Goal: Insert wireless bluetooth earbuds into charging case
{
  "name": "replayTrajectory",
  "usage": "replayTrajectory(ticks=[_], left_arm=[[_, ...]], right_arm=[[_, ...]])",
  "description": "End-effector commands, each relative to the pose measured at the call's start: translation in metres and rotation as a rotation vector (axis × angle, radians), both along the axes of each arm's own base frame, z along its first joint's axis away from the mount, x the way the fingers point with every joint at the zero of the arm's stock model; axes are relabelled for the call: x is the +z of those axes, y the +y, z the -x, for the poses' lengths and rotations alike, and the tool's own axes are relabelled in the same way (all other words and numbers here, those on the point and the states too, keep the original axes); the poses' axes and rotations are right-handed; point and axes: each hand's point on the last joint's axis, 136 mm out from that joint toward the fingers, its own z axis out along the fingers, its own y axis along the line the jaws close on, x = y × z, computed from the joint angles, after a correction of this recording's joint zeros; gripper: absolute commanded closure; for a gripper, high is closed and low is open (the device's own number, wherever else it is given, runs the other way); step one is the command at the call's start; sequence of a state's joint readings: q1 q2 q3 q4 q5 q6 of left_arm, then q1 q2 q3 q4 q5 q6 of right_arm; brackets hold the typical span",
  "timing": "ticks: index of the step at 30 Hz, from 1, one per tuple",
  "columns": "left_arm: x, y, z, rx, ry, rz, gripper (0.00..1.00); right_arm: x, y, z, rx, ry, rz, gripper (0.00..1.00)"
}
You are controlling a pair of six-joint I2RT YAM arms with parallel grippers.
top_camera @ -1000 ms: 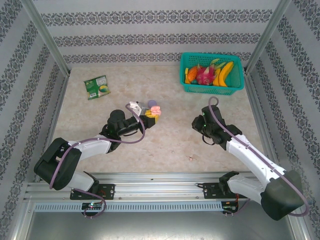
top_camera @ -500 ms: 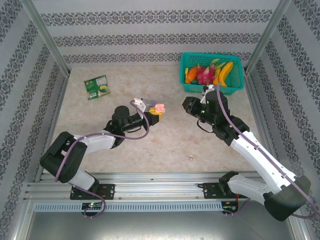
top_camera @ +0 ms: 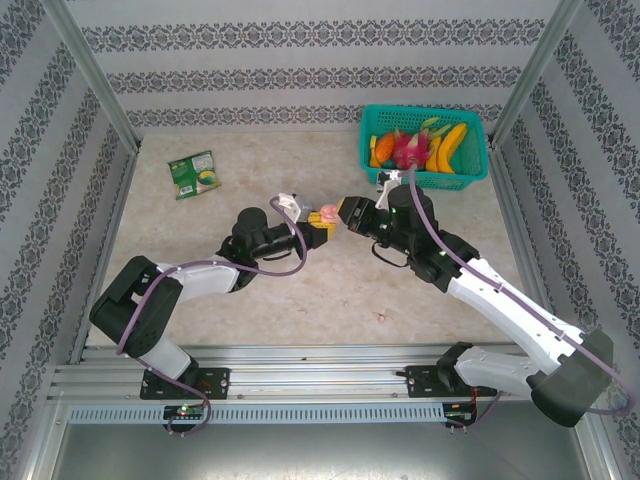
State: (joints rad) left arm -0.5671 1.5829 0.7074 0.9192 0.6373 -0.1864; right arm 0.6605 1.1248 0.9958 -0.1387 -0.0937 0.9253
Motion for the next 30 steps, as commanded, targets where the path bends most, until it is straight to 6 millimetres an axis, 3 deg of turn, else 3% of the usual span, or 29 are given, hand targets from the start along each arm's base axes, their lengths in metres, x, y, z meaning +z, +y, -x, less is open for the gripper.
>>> replayTrajectory(ticks=[1, 16, 30], left_arm=[[0.034, -0.008, 0.013, -0.050, -0.138, 0.046, 1.00], [0.057, -0.006, 0.025, -0.021, -0.258, 0.026, 1.00], [0.061, -0.007, 0.029, -0.026, -0.259, 0.021, 1.00]], right_arm=[[0.018, 0.007, -0.003, -0.011, -0.051, -0.055, 0.83], [0.012, 0.002, 0.006, -0.035, -0.058, -0.080, 0.84], [0.007, 0.000, 0.005, -0.046, -0.053, -0.071, 0.84]])
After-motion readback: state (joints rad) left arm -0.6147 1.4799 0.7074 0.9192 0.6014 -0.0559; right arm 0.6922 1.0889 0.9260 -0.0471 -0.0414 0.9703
